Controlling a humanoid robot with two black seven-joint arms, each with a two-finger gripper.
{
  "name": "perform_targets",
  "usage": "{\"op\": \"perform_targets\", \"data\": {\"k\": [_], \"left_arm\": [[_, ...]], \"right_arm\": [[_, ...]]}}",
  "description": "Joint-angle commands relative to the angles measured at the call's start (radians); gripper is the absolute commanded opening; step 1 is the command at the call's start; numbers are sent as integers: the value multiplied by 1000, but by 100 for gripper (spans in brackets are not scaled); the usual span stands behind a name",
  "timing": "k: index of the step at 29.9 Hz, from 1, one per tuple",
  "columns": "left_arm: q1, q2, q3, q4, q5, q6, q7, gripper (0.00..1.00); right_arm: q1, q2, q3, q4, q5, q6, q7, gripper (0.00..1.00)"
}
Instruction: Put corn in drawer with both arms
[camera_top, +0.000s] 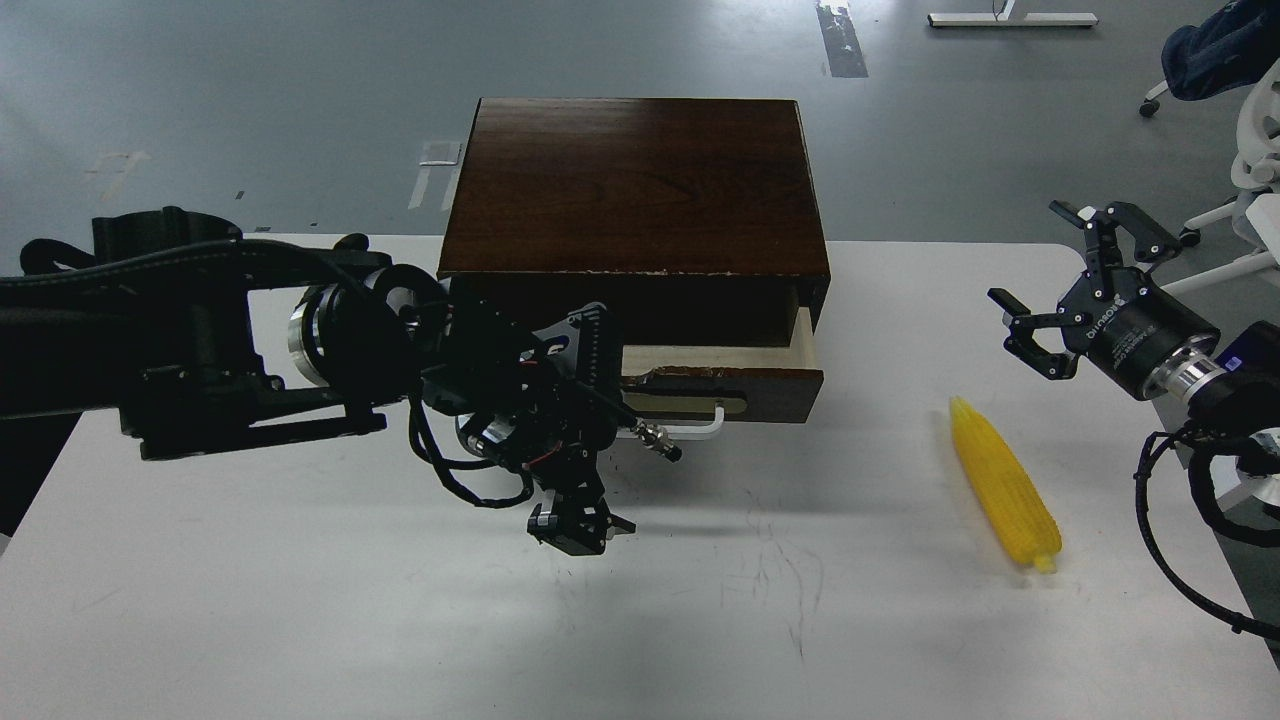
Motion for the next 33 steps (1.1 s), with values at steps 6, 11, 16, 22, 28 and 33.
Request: {"op": "perform_targets", "data": {"k": [6,11,16,22,28,33], "left_arm": [[-35,-14,-2,7,1,2,-1,98],[-65,-11,-4,7,1,2,-1,98],[-79,-7,-13,5,1,2,-1,98],[-87,22,-102,-19,-64,2,-1,98],[-75,136,-249,-16,-638,2,-1,98],[-26,248,-271,28,-1090,2,-1,98]], "right_arm": [[-3,-11,0,0,0,2,0,100],[-3,-11,0,-2,0,2,0,100],[-3,-9,0,-2,0,2,0,100],[-3,-11,0,-2,0,2,0,100],[-3,-18,0,-2,0,2,0,100],[-5,-18,0,3,0,2,0,100]]}}
